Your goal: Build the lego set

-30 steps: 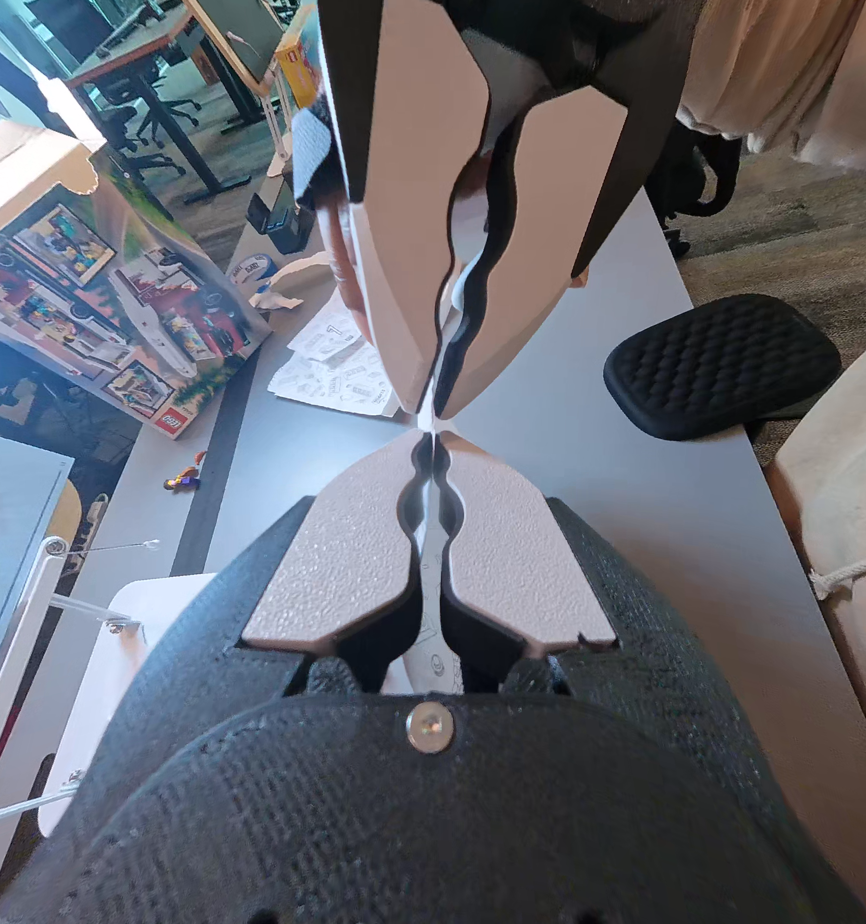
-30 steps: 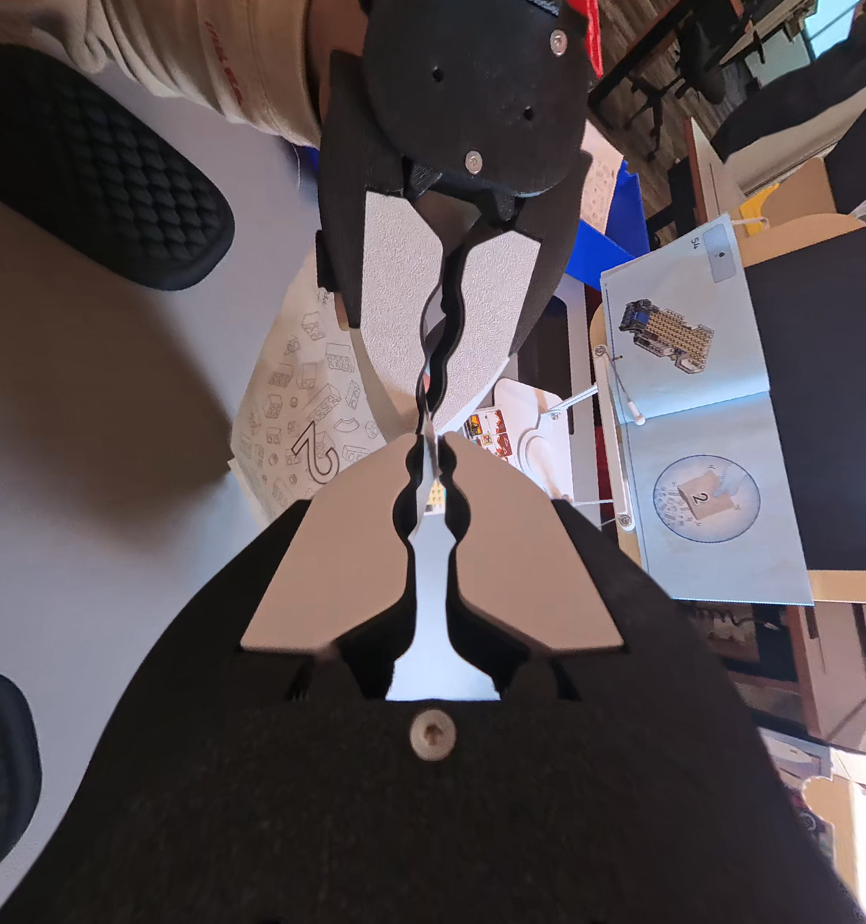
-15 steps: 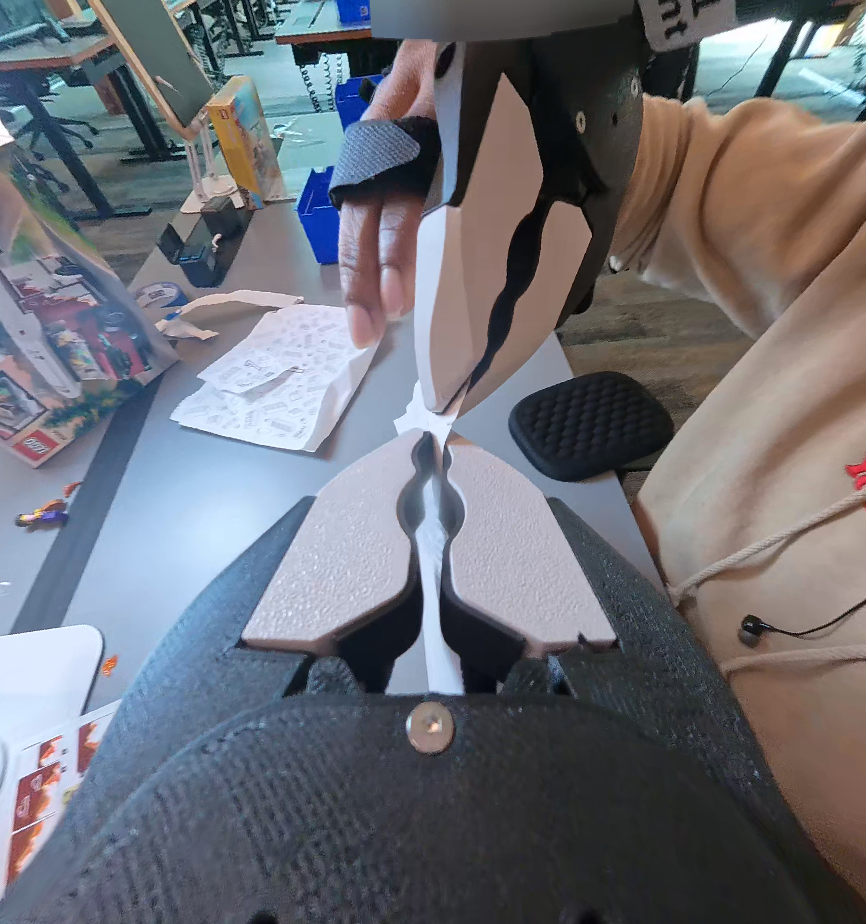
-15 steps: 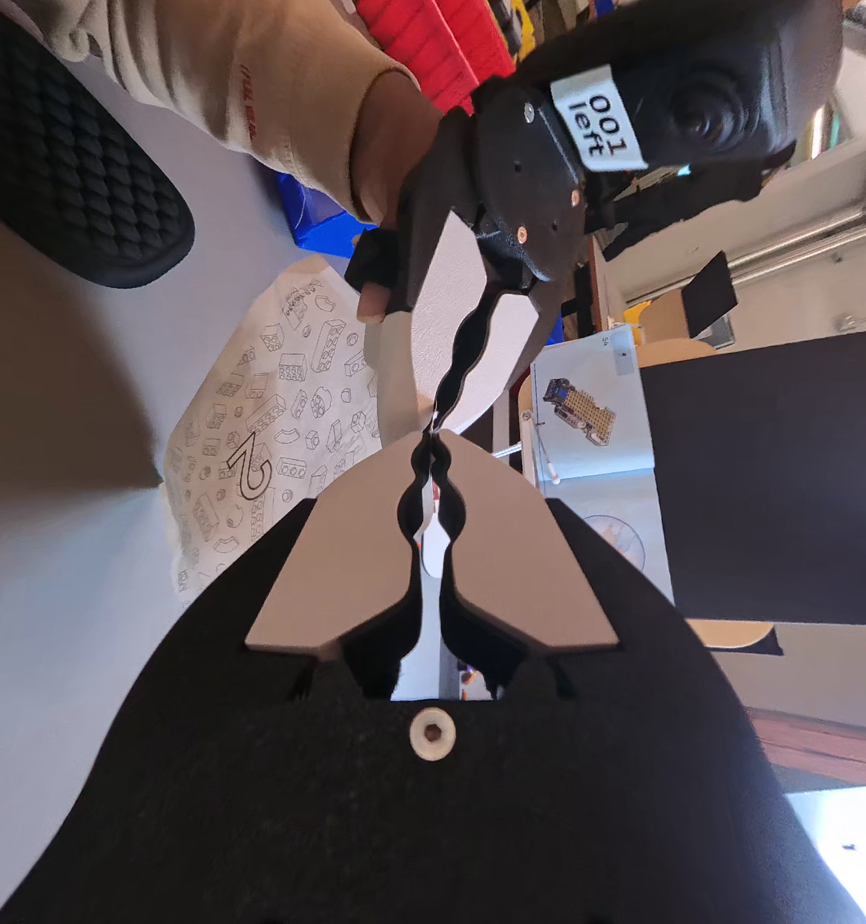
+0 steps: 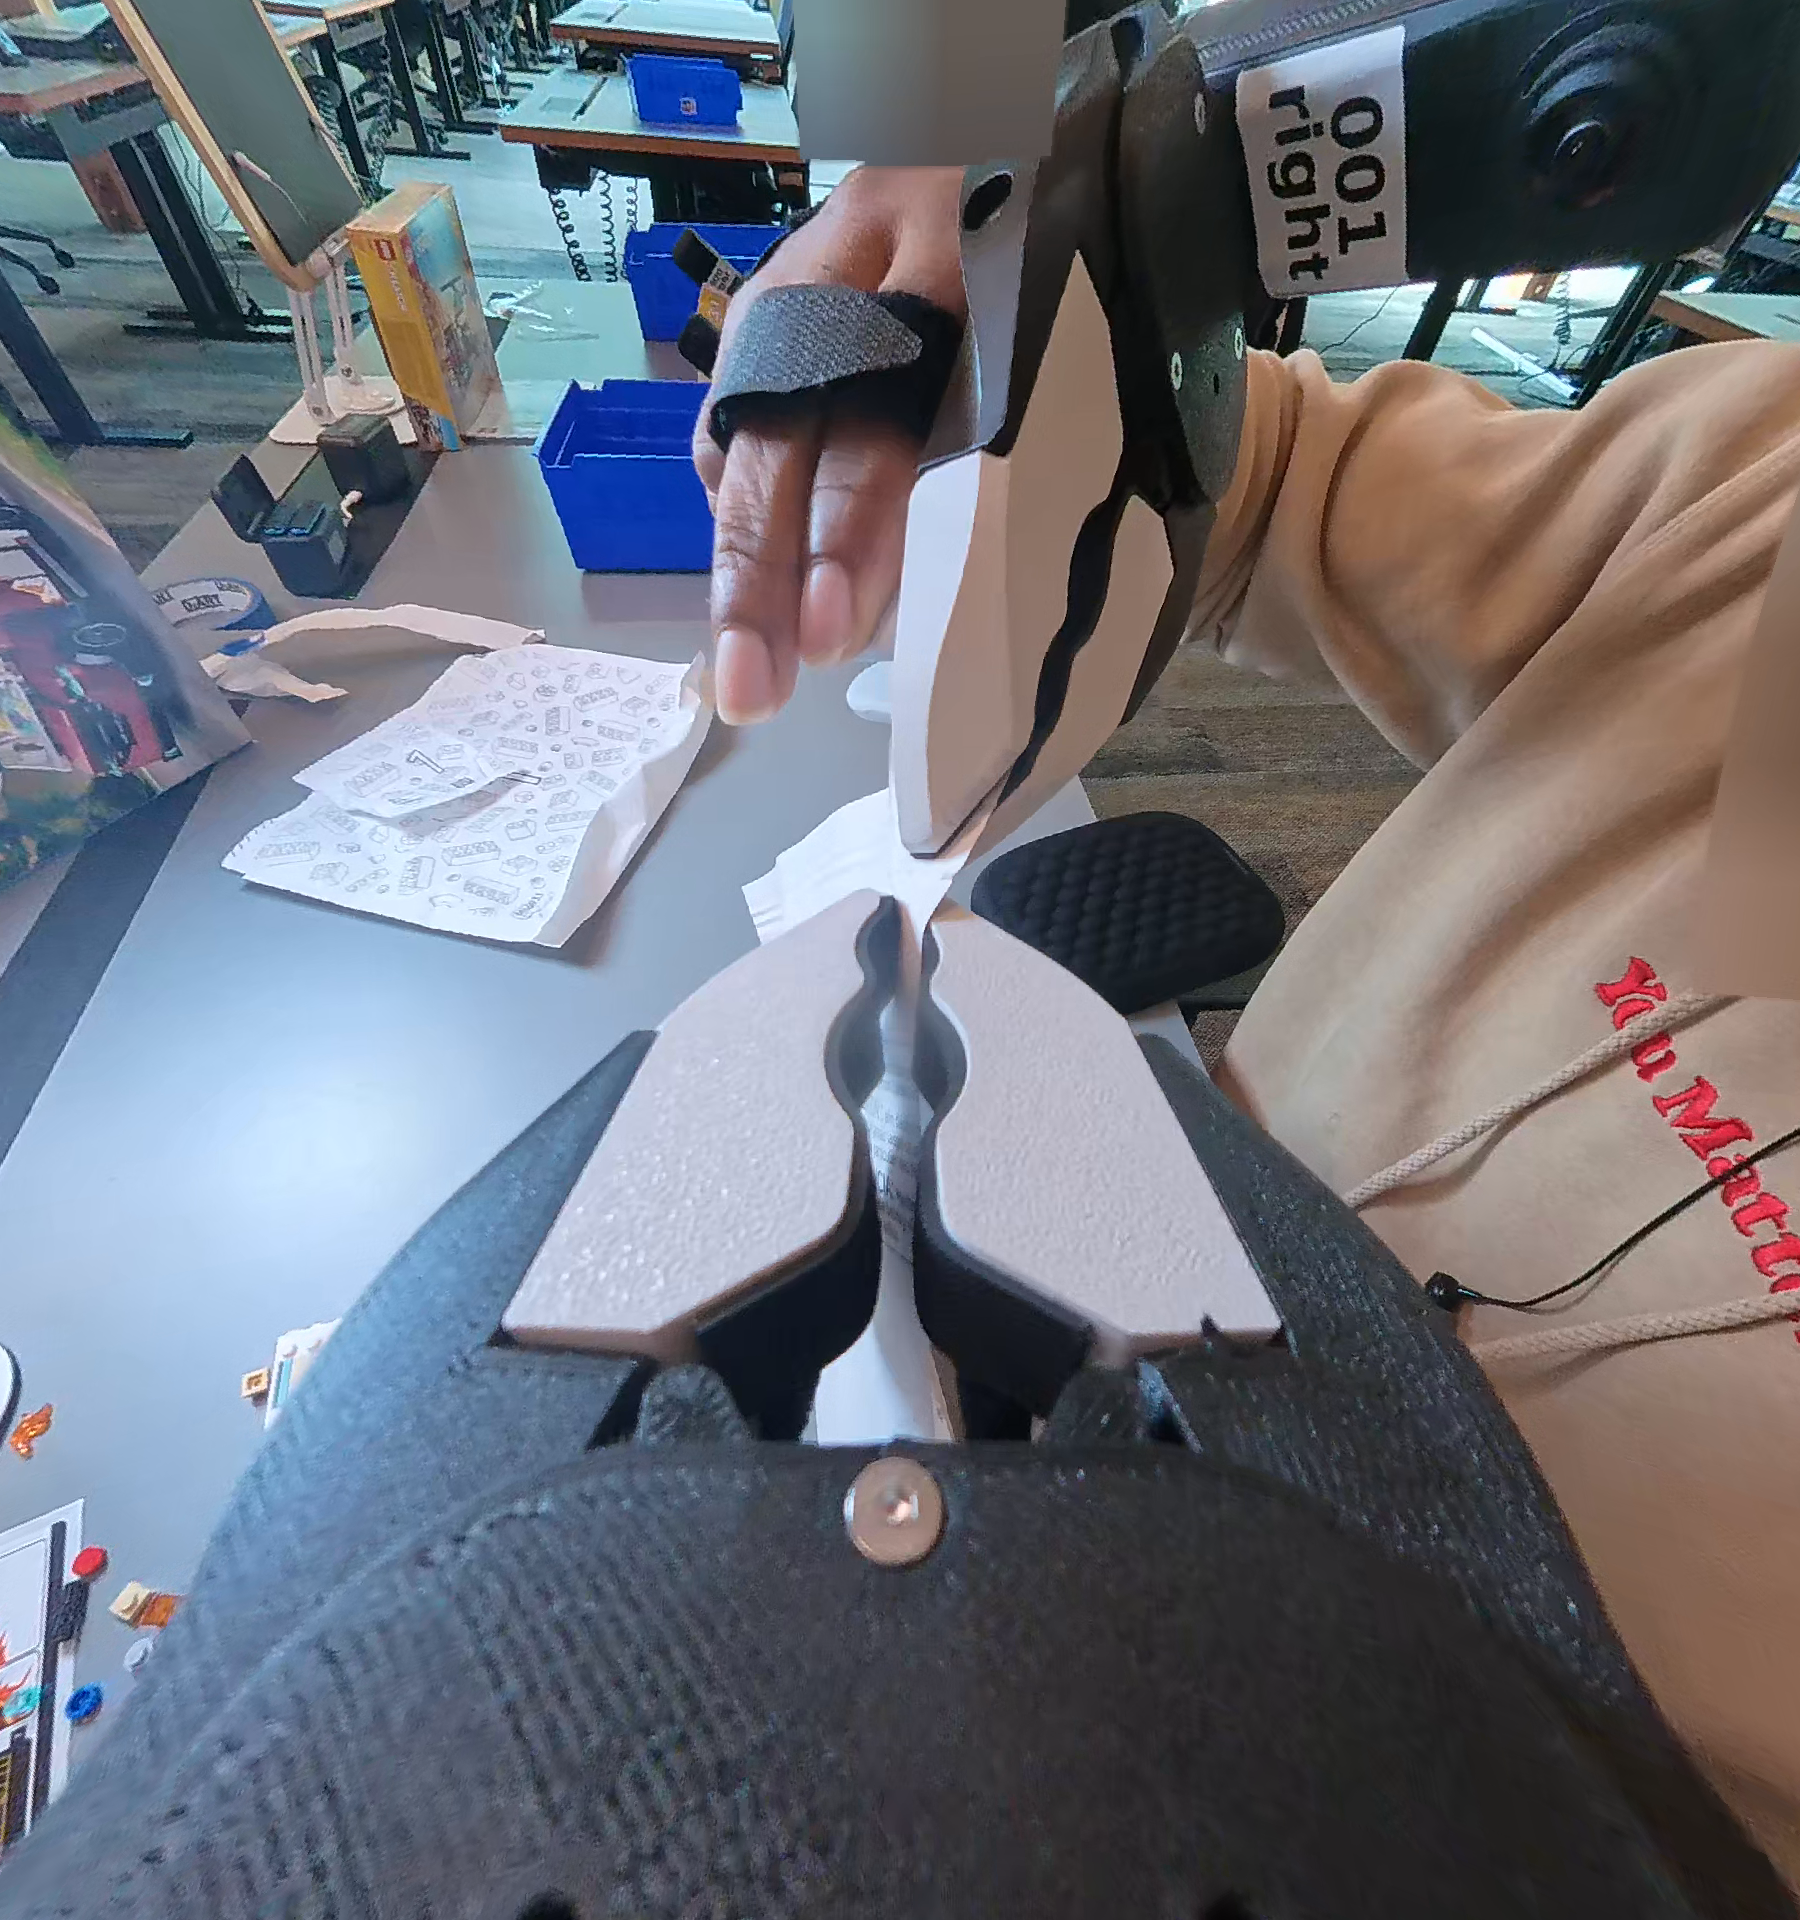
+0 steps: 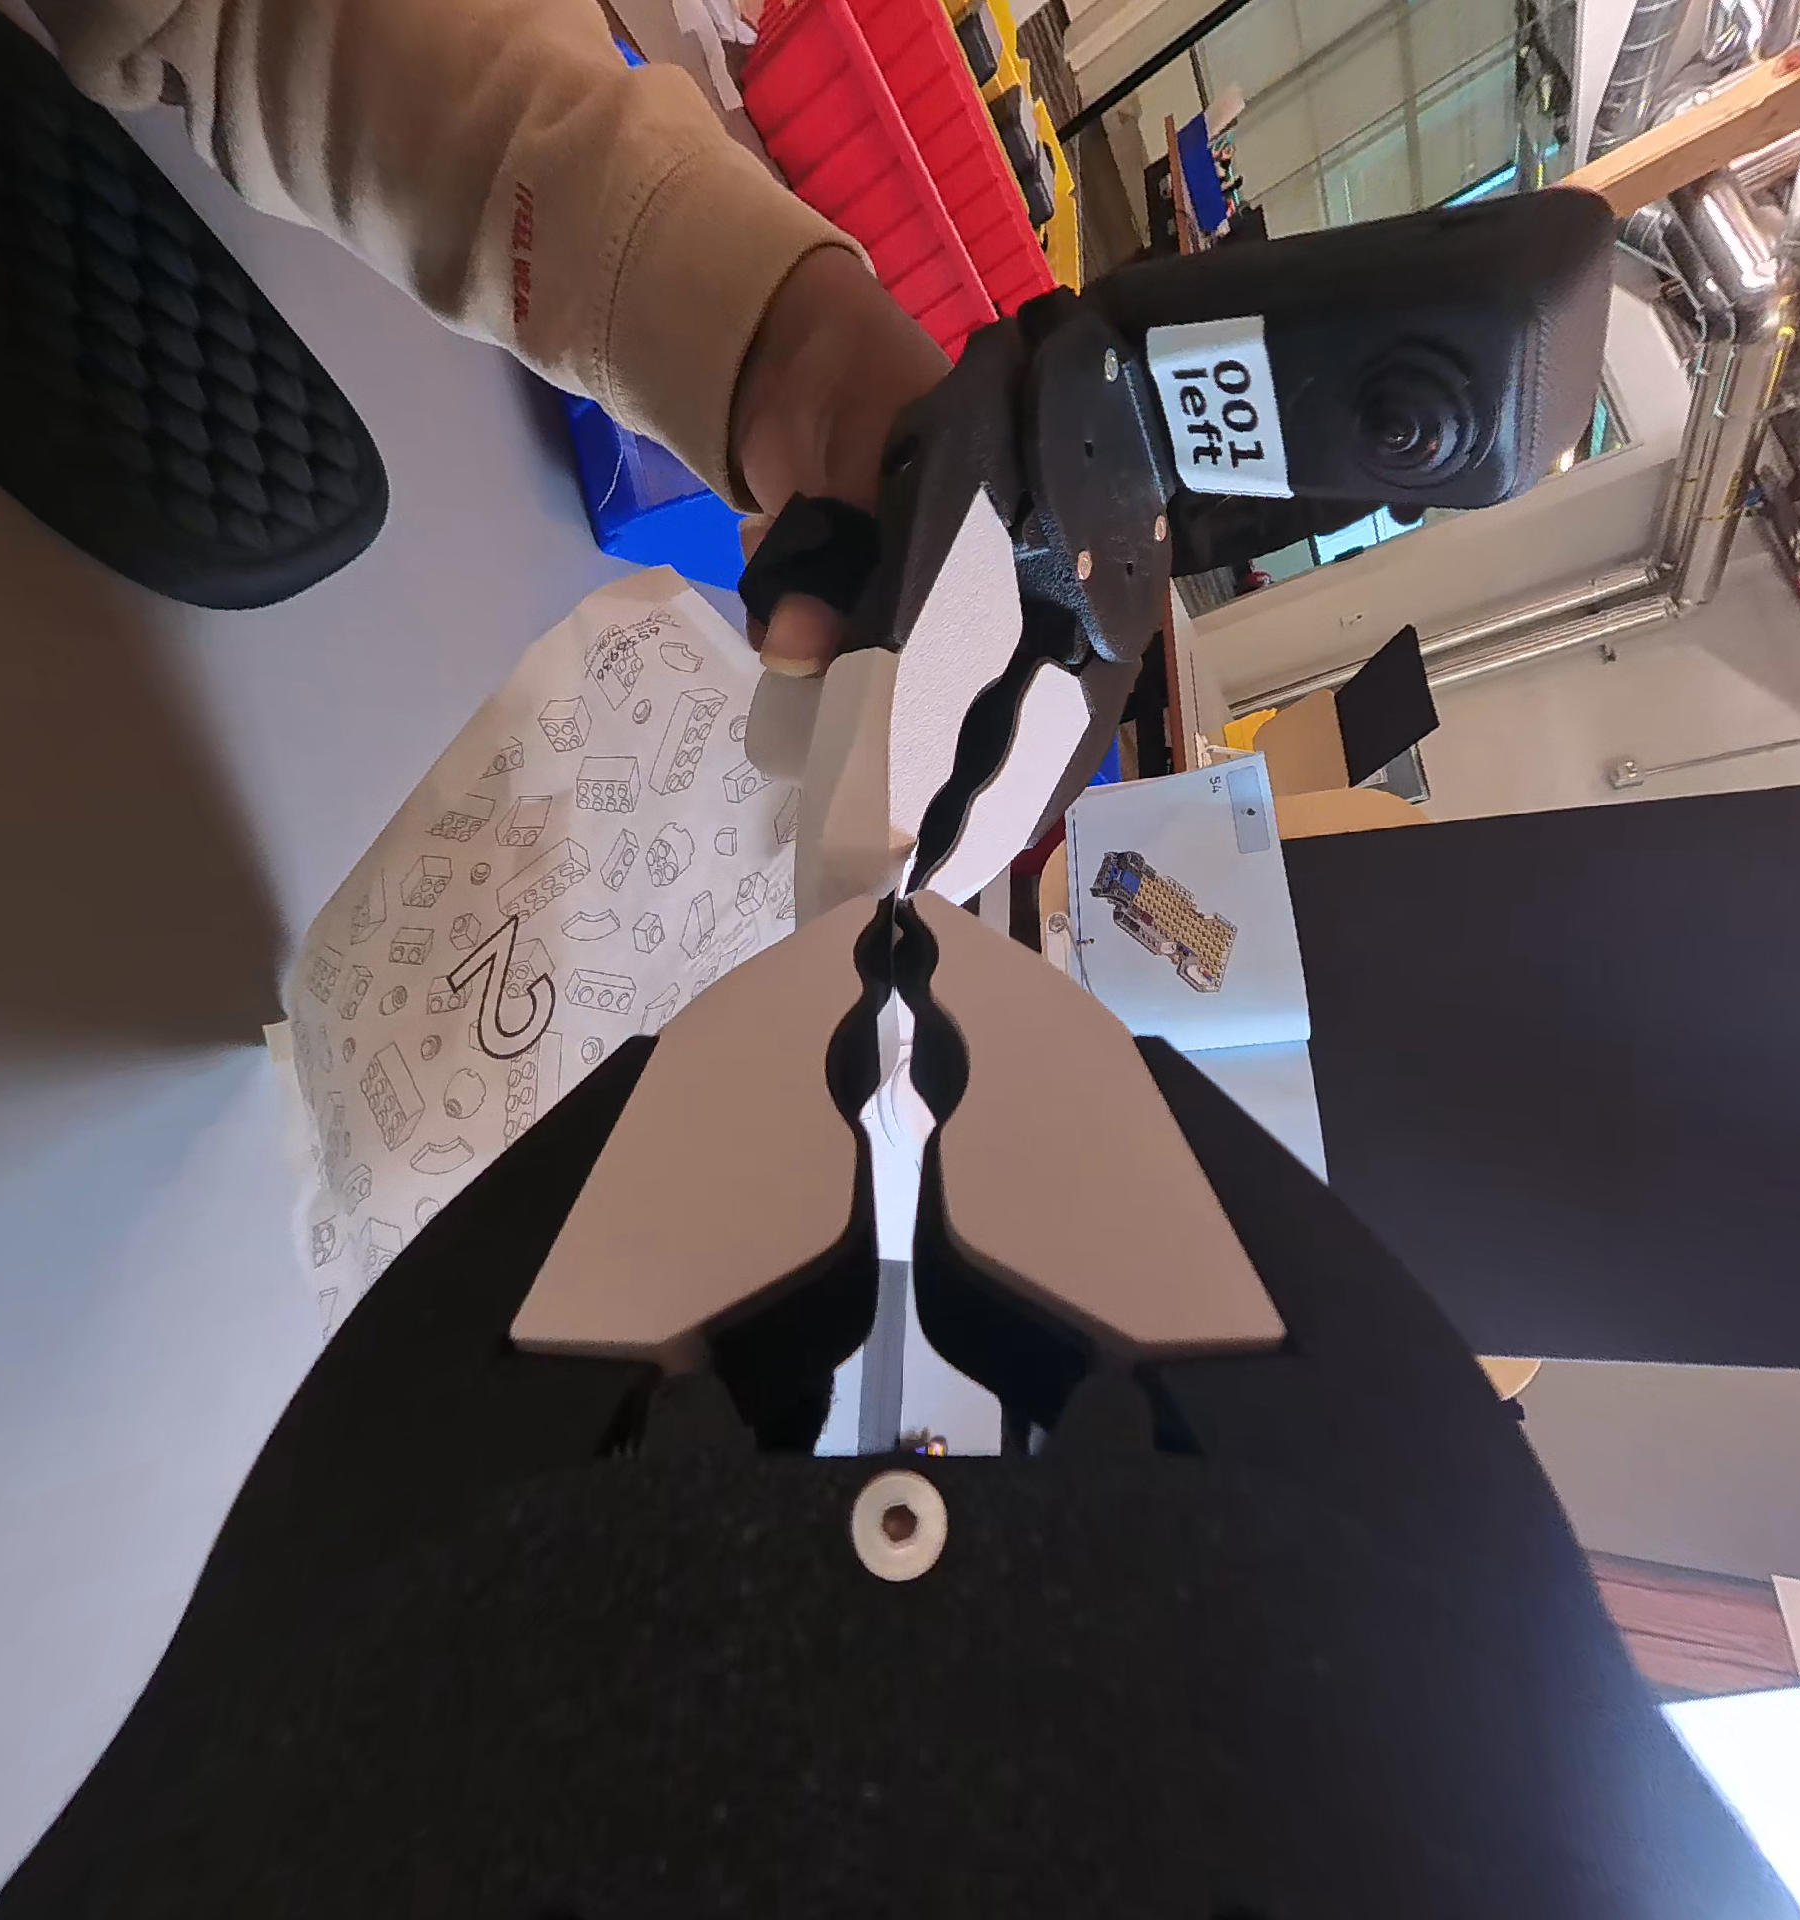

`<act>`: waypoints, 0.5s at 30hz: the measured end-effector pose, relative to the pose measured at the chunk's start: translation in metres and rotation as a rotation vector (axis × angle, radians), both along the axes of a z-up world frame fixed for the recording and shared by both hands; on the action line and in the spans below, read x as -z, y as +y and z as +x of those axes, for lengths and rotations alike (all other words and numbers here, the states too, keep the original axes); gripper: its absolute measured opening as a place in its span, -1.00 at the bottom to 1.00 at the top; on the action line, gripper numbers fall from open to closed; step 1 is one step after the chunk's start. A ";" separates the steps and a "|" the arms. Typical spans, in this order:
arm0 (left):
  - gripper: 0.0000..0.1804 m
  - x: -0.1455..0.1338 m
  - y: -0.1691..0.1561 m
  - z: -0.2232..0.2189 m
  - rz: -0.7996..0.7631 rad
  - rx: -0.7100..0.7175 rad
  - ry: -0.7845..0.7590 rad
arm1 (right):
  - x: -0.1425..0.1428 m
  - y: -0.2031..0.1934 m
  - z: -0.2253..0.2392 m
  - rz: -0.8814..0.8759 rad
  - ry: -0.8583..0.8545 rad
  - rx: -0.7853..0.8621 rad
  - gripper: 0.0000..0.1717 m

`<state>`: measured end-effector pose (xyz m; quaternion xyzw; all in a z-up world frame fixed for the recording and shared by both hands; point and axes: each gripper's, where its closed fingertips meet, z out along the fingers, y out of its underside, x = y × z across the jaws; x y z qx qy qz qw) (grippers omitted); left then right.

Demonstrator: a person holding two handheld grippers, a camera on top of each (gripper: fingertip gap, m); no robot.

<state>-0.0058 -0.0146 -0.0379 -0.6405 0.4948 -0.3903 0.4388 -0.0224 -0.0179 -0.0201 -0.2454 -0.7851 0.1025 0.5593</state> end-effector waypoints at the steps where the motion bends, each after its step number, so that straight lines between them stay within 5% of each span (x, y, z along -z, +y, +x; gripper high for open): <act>1: -1.00 0.000 0.000 -0.001 0.000 0.000 -0.001 | 0.000 0.000 -0.001 0.004 0.001 0.000 -1.00; 15: -1.00 0.000 -0.004 -0.003 -0.067 0.014 -0.093 | 0.002 -0.004 -0.002 0.069 0.065 -0.023 -1.00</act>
